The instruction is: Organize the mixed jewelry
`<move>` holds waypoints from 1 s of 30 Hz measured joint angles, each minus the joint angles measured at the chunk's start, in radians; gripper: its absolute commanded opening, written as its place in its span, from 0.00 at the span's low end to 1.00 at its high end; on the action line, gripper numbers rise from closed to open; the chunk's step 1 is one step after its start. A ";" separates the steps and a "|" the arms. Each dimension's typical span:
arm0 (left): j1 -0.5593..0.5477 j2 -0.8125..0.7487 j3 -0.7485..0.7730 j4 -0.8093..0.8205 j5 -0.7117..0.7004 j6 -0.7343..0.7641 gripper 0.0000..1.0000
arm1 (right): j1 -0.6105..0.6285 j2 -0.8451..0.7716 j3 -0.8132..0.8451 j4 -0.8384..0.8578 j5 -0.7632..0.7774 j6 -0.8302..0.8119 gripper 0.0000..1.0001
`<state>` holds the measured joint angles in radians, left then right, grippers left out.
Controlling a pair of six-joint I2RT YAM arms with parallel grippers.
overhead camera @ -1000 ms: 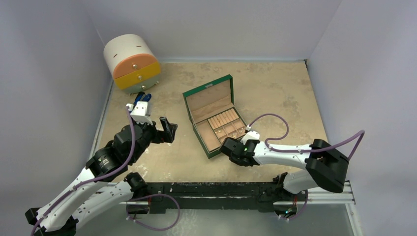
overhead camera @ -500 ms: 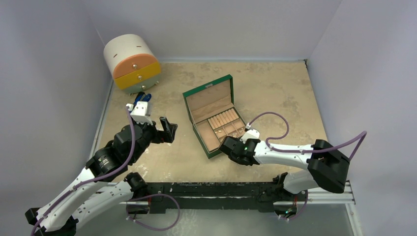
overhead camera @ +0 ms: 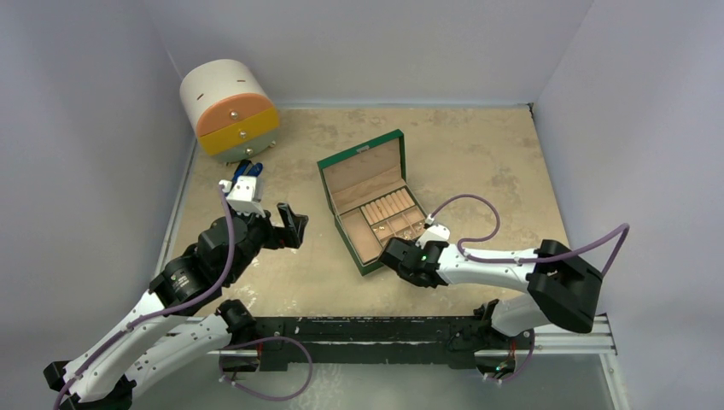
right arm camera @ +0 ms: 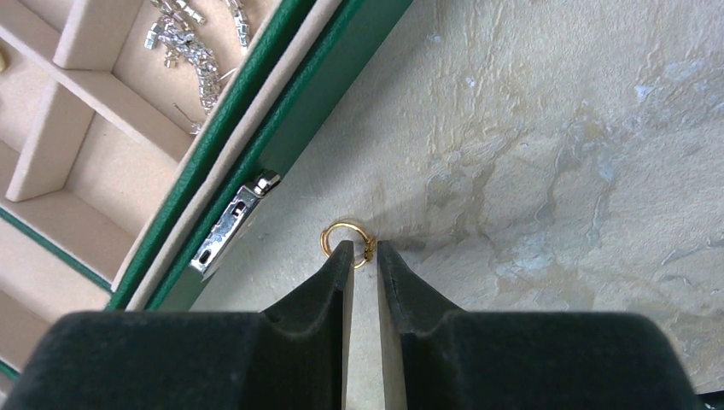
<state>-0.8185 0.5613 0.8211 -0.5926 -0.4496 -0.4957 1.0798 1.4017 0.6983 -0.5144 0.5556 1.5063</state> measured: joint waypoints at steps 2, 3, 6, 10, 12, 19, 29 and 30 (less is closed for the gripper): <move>0.000 0.000 0.000 0.000 0.000 0.000 1.00 | 0.000 0.008 0.000 0.001 0.000 0.000 0.18; 0.000 0.000 0.000 0.000 0.000 0.000 1.00 | 0.000 0.011 0.000 0.002 0.000 -0.001 0.18; 0.000 0.000 0.000 0.000 0.000 0.000 1.00 | 0.000 0.017 0.000 0.005 0.000 -0.001 0.17; 0.000 0.000 0.000 0.000 0.000 0.000 1.00 | 0.000 0.018 0.000 0.008 0.000 -0.004 0.13; 0.000 0.000 0.000 0.000 0.000 0.000 1.00 | 0.000 0.018 0.000 0.011 0.000 -0.005 0.10; 0.000 0.000 0.000 0.000 0.000 -0.001 1.00 | 0.000 0.018 0.000 0.013 -0.001 -0.012 0.00; 0.000 0.000 0.000 0.000 0.001 -0.019 1.00 | 0.000 -0.021 -0.010 0.035 0.003 -0.092 0.00; 0.000 0.000 0.000 0.000 0.003 -0.022 1.00 | 0.000 -0.040 -0.015 0.047 0.003 -0.115 0.00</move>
<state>-0.8185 0.5617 0.8211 -0.5926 -0.4469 -0.5175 1.0798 1.3613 0.6830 -0.4675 0.5587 1.3911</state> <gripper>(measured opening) 0.995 0.005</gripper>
